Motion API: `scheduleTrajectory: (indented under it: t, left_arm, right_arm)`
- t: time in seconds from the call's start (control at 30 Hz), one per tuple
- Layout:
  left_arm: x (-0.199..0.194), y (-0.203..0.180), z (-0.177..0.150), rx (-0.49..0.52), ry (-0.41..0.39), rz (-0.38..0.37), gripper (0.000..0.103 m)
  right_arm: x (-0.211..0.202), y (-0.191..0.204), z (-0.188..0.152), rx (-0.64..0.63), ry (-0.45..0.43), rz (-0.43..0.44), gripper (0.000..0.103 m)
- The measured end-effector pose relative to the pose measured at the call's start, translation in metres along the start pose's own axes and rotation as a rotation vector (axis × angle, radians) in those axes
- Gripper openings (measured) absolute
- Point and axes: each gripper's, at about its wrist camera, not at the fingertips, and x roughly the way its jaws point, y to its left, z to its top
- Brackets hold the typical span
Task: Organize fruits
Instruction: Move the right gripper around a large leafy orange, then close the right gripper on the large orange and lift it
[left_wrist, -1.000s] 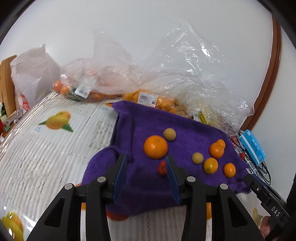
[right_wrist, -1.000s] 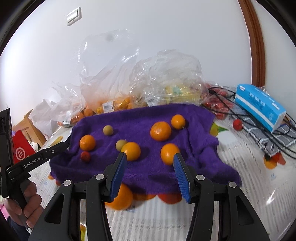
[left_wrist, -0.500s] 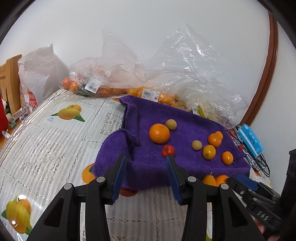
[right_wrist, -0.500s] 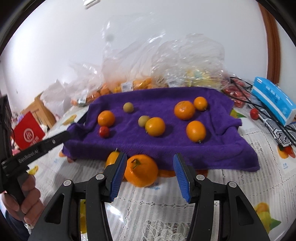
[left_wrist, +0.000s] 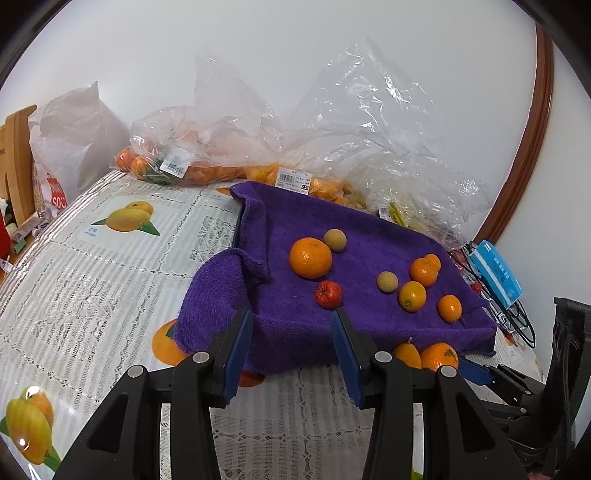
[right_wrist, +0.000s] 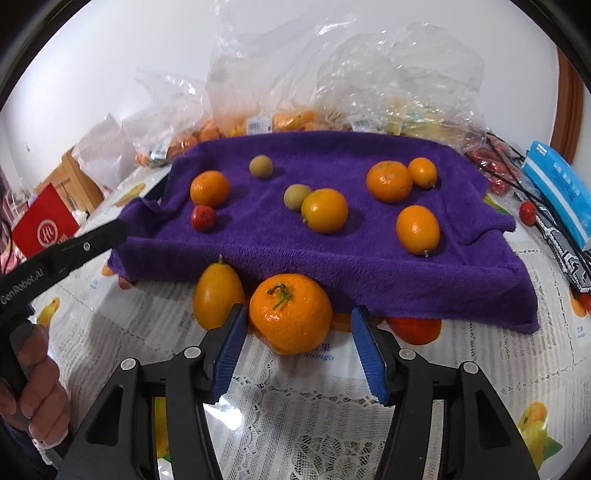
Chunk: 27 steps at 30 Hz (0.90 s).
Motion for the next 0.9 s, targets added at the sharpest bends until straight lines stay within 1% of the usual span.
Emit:
scheduleTrajectory:
  t: [0.03, 0.1, 0.2, 0.33, 0.6, 0.77, 0.9]
  left_arm:
    - [0.000, -0.001, 0.000, 0.003, 0.002, -0.001, 0.042]
    - [0.000, -0.002, -0.001, 0.009, 0.001, 0.000, 0.042]
    - [0.001, -0.003, -0.001, 0.012, 0.004, 0.001, 0.042]
    - [0.002, -0.003, -0.002, 0.016, 0.005, 0.005, 0.042]
    - [0.003, -0.006, -0.003, 0.036, 0.003, 0.021, 0.043]
    - [0.003, -0.005, -0.003, 0.037, 0.003, 0.022, 0.043]
    - [0.003, -0.006, -0.003, 0.037, 0.003, 0.023, 0.043]
  right_arm:
    - [0.000, 0.001, 0.000, -0.007, 0.002, -0.001, 0.057]
    - [-0.001, 0.002, -0.001, -0.008, -0.008, 0.007, 0.049]
    - [-0.003, -0.003, -0.001, 0.011, -0.017, 0.033, 0.045]
    - [-0.006, -0.002, -0.001, 0.013, -0.030, 0.029, 0.045]
    - [-0.014, -0.005, -0.002, 0.024, -0.068, 0.058, 0.044]
    - [-0.013, -0.007, -0.003, 0.044, -0.068, 0.078, 0.044]
    - [-0.012, -0.007, -0.003, 0.050, -0.063, 0.069, 0.043]
